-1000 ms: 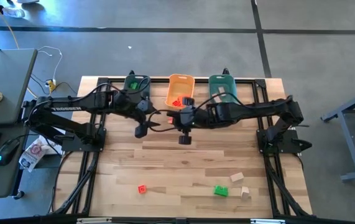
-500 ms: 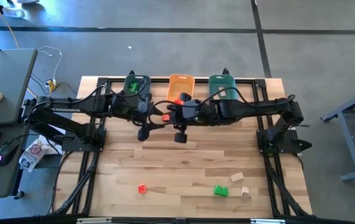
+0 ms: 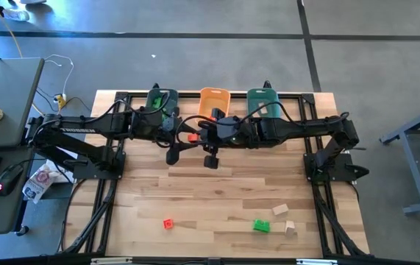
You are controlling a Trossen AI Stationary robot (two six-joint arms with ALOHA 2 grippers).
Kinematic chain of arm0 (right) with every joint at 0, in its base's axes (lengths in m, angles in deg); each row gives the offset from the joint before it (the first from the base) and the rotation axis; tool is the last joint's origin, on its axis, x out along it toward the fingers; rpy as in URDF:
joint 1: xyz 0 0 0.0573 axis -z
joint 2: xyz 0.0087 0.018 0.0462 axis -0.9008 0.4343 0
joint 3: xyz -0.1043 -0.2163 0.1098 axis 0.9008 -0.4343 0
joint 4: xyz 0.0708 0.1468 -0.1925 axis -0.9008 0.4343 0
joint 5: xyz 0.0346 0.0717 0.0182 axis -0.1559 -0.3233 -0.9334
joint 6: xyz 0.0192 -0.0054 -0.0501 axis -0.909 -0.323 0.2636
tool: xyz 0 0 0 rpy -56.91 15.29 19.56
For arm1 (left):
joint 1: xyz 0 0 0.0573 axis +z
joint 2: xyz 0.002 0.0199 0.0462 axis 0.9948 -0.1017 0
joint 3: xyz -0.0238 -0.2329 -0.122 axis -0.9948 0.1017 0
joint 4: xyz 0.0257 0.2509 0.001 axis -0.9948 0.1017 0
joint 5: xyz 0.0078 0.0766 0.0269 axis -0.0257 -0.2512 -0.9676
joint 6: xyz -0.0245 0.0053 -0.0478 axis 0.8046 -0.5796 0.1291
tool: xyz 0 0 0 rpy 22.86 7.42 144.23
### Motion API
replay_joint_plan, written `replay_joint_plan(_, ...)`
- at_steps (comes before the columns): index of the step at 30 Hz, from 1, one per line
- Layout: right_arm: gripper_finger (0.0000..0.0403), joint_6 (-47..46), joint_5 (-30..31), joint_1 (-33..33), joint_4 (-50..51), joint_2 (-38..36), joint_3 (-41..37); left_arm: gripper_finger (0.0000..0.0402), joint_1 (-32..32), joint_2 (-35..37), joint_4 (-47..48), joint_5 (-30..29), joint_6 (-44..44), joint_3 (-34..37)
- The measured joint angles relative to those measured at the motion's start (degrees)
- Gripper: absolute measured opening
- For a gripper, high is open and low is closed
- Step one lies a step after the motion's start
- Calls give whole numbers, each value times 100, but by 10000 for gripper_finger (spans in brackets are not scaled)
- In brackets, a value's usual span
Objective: Sort & place blocks by color
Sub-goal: Put the orange game piece into the yellow bin
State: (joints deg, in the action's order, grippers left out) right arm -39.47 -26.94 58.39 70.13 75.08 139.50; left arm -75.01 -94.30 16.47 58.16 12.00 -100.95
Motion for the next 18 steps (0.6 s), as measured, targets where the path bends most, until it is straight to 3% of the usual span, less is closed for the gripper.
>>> replay_joint_plan(6, 60, -1, -17, 0, -35, 0, -1, 205, 1, 0, -144, 1, -143, 0)
replay_joint_plan(15, 65, -56, -42, 13, -24, 0, -2, 79, -1, 0, -117, -26, -452, 0)
replay_joint_plan(18, 94, -258, -47, 25, -14, 0, -3, 66, -1, 0, -120, 15, -518, 0)
